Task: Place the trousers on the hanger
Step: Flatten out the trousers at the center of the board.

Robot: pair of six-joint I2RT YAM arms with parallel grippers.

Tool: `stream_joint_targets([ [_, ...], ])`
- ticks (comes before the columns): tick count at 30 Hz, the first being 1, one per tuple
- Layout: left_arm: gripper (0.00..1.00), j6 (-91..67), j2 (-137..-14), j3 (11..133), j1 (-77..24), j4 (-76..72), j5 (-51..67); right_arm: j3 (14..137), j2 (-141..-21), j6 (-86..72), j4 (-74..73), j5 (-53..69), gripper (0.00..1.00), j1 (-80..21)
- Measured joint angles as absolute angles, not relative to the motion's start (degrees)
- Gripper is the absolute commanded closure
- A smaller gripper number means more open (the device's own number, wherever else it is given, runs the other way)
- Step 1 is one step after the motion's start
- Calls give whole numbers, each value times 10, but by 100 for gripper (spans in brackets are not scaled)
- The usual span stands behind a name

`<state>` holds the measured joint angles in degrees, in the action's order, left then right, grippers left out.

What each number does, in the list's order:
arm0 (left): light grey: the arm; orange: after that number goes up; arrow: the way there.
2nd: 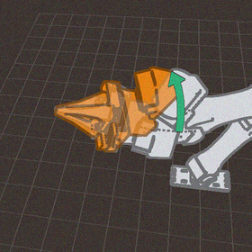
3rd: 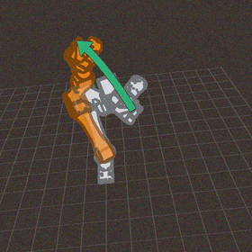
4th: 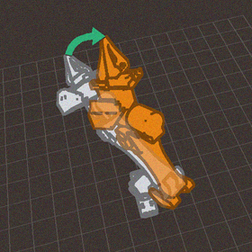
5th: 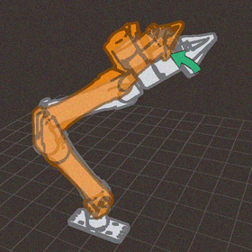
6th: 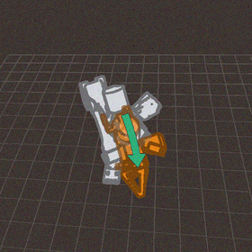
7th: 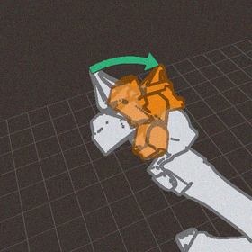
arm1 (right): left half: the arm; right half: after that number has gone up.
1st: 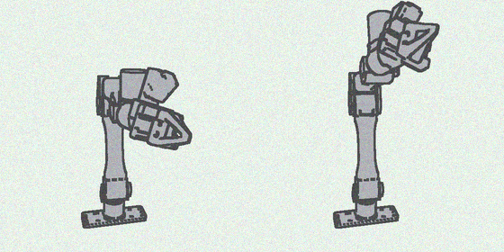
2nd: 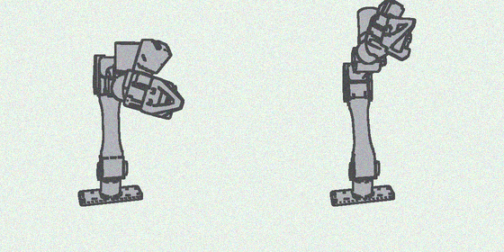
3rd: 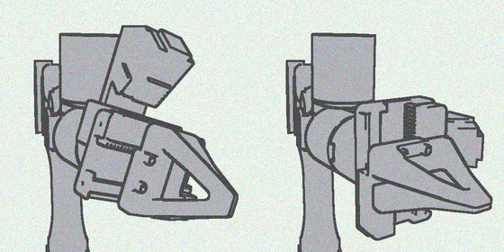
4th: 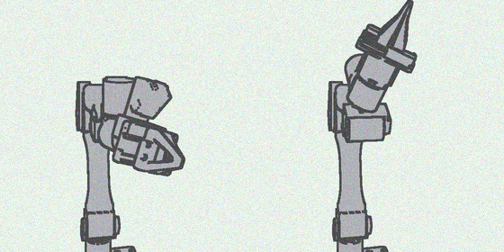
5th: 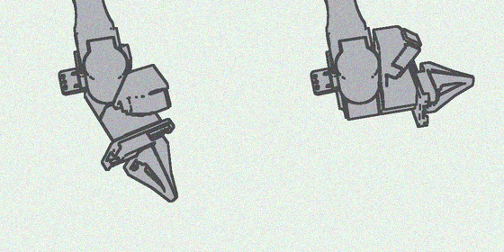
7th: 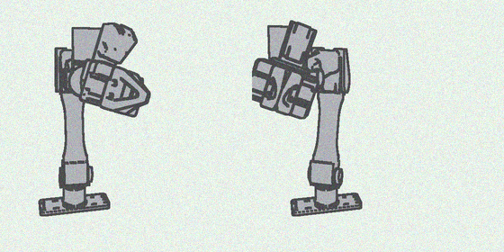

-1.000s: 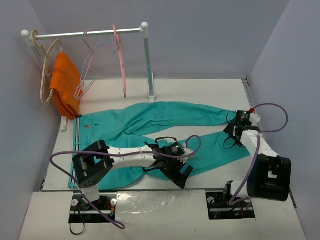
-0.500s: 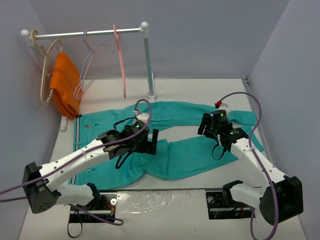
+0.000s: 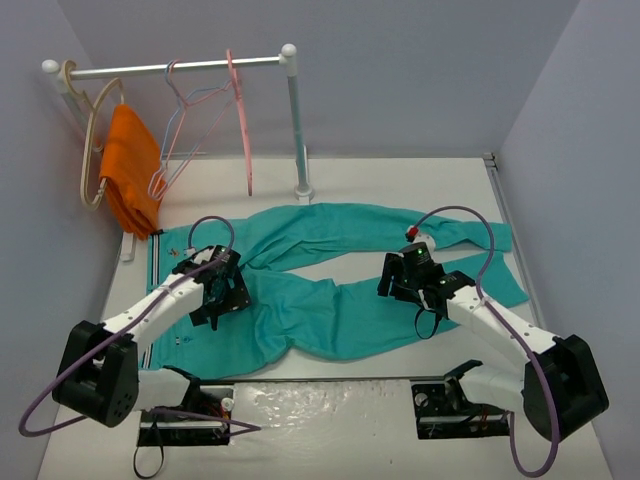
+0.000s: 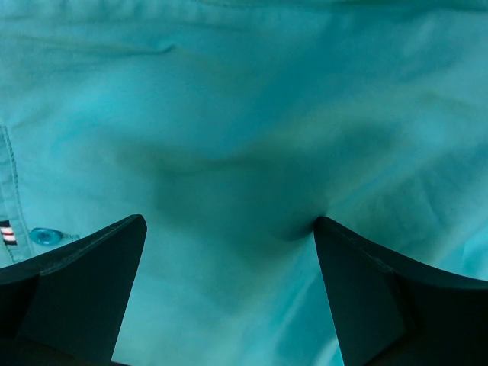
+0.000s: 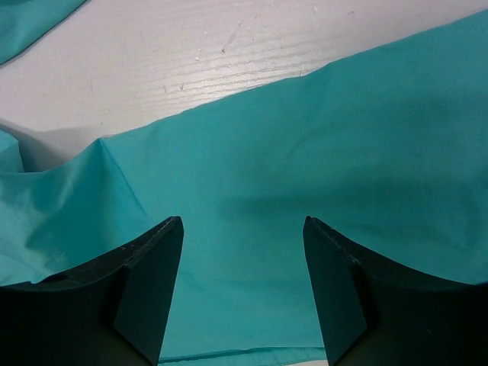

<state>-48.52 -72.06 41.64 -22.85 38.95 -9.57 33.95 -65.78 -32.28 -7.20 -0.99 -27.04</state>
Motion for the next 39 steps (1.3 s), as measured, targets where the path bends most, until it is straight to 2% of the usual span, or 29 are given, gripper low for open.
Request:
stream_joint_targets([
  [12, 10, -458, -812, 435, -80, 354, -59, 293, -706, -376, -34, -10, 36, -254],
  [20, 10, -418, -868, 486, 13, 357, -33, 277, -673, -377, -32, -14, 36, -196],
  [24, 10, -382, -877, 513, 27, 370, -49, 286, -663, -370, -39, -27, 36, -187],
  [28, 9, -341, -844, 535, 21, 382, -57, 303, -674, -367, -41, -33, 36, -187],
  [33, 9, -319, -727, 551, 3, 408, -45, 308, -711, -366, -35, -36, 36, -181],
  [39, 9, -405, -623, 454, -56, 418, -26, 308, -715, -366, -33, -37, 36, -176],
])
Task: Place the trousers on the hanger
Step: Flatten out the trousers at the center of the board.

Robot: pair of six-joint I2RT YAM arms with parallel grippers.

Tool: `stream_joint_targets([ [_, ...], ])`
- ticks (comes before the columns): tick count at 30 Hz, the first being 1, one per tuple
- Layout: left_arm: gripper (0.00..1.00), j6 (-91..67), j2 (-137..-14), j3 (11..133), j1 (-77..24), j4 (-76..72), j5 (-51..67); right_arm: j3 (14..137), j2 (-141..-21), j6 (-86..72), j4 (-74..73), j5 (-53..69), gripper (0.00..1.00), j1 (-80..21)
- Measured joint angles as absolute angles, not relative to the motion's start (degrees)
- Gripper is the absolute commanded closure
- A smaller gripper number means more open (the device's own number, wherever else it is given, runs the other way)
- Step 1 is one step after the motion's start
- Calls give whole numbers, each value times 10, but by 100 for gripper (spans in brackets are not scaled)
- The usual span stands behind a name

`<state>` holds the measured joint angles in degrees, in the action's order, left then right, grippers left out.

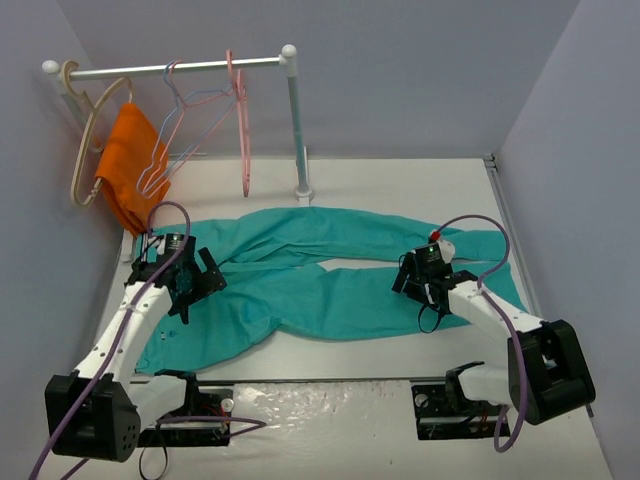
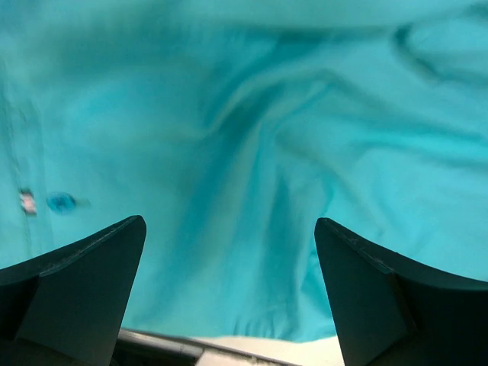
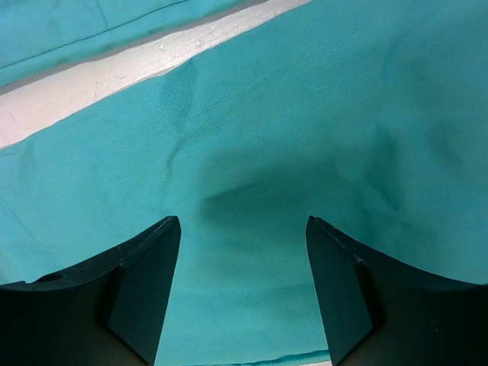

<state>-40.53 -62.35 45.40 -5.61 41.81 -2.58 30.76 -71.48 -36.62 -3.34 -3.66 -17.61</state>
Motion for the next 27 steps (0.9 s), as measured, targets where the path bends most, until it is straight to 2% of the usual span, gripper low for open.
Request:
stream_joint_targets([
  [5, 9, -482, -631, 371, -62, 418, -19, 307, -715, -366, -31, -36, 36, -176],
  [11, 9, -523, -681, 353, -50, 399, -19, 297, -717, -364, -20, -28, 36, -159],
  [16, 8, -495, -755, 391, 1, 408, -30, 289, -719, -361, -8, -16, 35, -135],
  [22, 6, -427, -808, 472, 38, 448, -111, 287, -715, -358, -5, -8, 37, -133],
  [27, 6, -361, -815, 538, 44, 435, -133, 289, -700, -341, -18, -15, 38, -181],
])
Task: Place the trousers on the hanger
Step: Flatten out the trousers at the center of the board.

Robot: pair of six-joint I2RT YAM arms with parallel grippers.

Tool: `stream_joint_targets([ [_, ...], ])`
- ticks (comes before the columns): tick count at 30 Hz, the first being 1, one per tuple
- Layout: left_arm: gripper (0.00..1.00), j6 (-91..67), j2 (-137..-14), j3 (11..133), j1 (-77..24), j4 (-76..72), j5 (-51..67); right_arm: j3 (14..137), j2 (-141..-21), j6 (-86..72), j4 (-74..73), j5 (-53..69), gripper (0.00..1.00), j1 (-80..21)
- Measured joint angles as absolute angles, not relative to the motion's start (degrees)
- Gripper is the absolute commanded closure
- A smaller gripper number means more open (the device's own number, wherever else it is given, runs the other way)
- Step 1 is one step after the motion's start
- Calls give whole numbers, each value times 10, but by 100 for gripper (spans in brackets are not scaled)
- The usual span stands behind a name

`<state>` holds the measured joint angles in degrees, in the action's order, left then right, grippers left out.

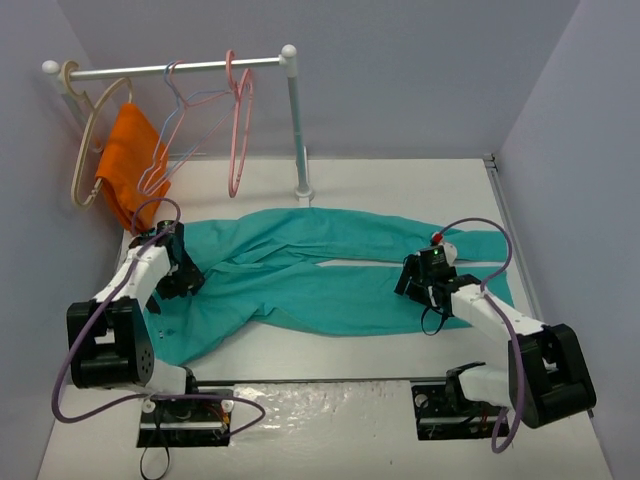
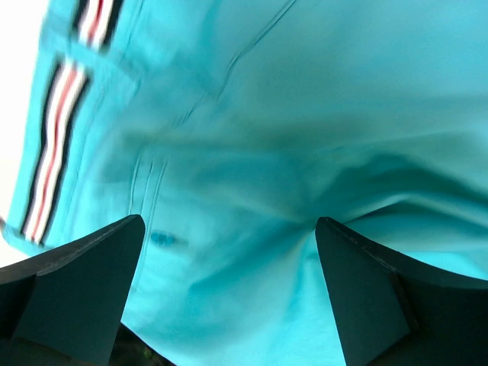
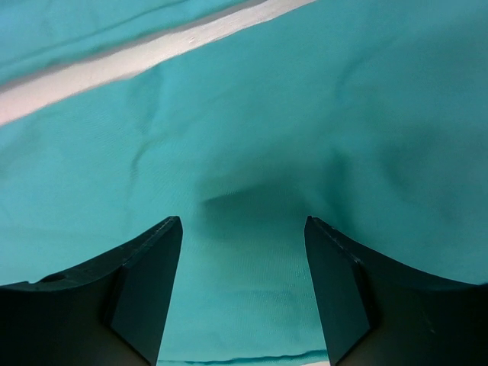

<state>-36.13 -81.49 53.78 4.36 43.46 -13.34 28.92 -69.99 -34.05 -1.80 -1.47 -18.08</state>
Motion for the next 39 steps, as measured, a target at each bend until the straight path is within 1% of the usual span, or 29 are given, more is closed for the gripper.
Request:
stream_joint_targets([
  [3, 6, -327, -776, 545, 31, 419, -113, 308, -693, -327, -30, -23, 38, -262],
  [7, 6, -284, -670, 545, -20, 422, -66, 346, -696, -311, -34, -35, 38, -367],
  [11, 5, -256, -564, 549, -33, 433, -23, 378, -742, -310, -29, -55, 38, -450],
  [14, 5, -240, -523, 557, -30, 446, 5, 379, -789, -317, -32, -70, 37, -494],
  [18, 5, -221, -512, 572, -29, 460, 30, 374, -821, -343, -42, -90, 37, -525],
  [25, 5, -189, -514, 593, -29, 479, 42, 374, -821, -427, -93, -159, 36, -567],
  [29, 5, -179, -512, 600, -29, 482, 42, 360, -795, -489, -139, -168, 36, -602],
  [31, 5, -175, -511, 600, -29, 482, 42, 352, -776, -523, -173, -165, 32, -623],
  [39, 5, -166, -508, 599, -29, 478, 43, 363, -727, -623, -320, -162, 34, -688],
])
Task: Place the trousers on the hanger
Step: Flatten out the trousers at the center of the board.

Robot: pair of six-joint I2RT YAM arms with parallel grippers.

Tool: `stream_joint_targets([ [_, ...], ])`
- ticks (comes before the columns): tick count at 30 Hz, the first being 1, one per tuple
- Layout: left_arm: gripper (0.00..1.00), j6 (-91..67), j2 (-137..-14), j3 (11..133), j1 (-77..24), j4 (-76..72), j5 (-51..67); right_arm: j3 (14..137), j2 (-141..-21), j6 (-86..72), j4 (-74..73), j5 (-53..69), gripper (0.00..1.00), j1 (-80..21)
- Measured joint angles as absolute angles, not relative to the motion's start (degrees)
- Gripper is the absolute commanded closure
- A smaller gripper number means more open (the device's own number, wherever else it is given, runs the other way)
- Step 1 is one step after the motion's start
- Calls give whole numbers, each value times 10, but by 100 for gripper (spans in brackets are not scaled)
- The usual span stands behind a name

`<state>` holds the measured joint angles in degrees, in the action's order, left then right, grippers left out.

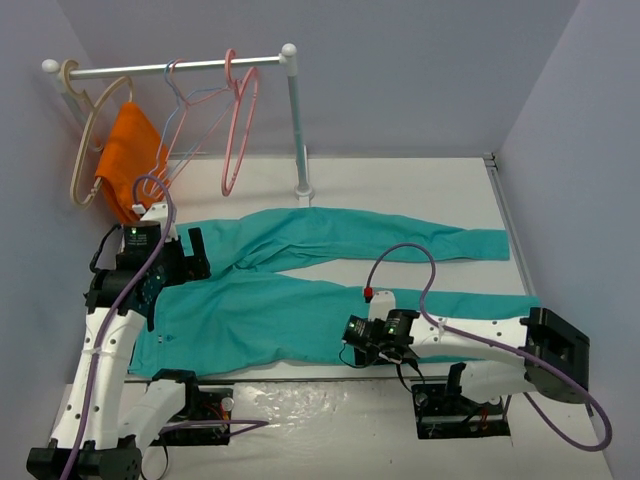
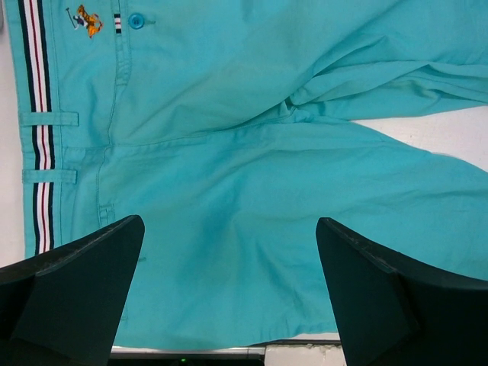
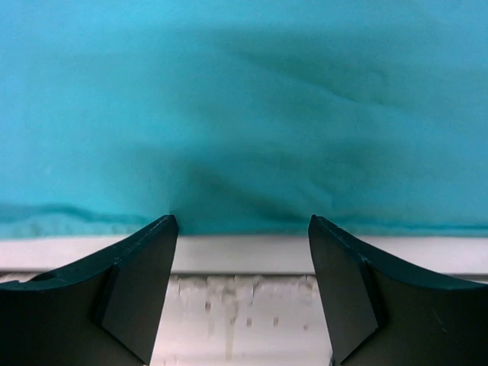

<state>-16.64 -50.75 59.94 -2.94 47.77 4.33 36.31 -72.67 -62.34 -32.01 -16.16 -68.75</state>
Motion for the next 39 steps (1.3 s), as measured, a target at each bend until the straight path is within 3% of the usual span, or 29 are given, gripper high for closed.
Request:
stream_joint_targets([
  [5, 5, -168, -502, 583, -29, 451, 62, 436, -702, -627, -341, -210, 37, -697],
  [9, 5, -171, -502, 553, -35, 423, 91, 464, -701, -593, -303, -232, 37, -627],
  [14, 5, -172, -499, 511, -61, 399, 110, 431, -712, -545, -238, -229, 37, -515],
  [22, 5, -171, -490, 480, -68, 379, 118, 346, -751, -506, -158, -196, 37, -418],
  [39, 5, -172, -498, 480, -69, 370, 118, 344, -688, -479, -179, -157, 36, -235],
])
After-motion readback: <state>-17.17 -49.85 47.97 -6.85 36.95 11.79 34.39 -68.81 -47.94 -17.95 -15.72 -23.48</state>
